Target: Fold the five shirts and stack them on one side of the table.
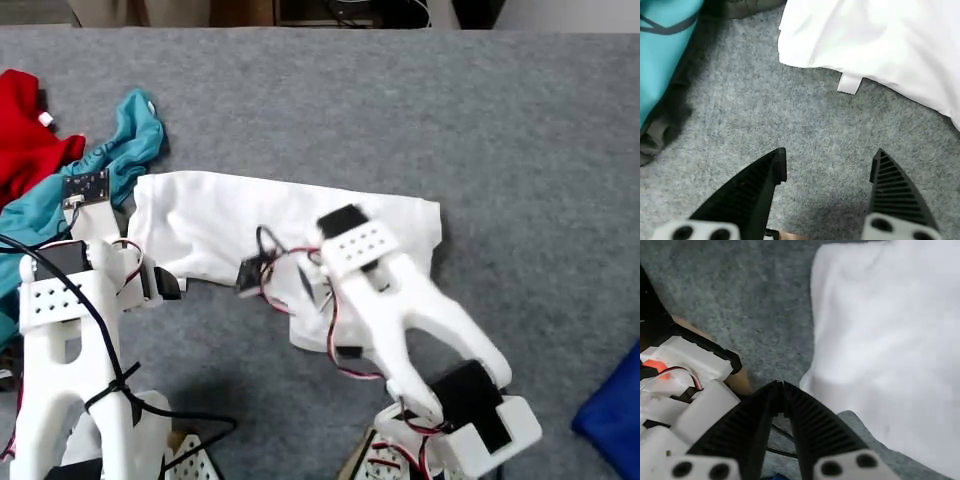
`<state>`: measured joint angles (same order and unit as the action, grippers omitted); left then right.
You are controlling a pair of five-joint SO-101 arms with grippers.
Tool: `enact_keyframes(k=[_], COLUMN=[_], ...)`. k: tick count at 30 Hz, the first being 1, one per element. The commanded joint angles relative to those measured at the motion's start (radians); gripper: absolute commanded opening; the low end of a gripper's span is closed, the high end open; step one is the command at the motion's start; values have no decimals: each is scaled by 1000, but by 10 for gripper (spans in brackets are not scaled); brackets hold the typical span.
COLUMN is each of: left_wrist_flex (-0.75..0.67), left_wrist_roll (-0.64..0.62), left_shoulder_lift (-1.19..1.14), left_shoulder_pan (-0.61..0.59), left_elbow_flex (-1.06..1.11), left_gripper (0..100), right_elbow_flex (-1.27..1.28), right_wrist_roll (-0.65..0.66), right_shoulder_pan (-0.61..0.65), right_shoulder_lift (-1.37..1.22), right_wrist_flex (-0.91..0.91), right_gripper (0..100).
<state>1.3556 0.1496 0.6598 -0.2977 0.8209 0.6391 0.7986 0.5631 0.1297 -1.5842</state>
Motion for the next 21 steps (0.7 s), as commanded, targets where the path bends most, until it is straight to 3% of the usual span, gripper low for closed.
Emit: enact_keyframes(k=[1,6,12,21], left_wrist_flex=[-9,-9,-11,-11], left_wrist_roll=[5,5,5,6], left_shoulder_lift=[25,27,27,27], left_shoulder_pan=[-6,-6,-6,-8], left_elbow_flex=[-5,2,2,2], left_gripper=[279,279,279,279], right_elbow_flex=[53,105,166,157], right_wrist_roll=[-8,-6,-15,-11], right_shoulder_pan=[28,62,90,25], right_shoulder_lift=[48,51,47,47], right_wrist_flex=[23,83,226,304], right_gripper=[6,19,122,126])
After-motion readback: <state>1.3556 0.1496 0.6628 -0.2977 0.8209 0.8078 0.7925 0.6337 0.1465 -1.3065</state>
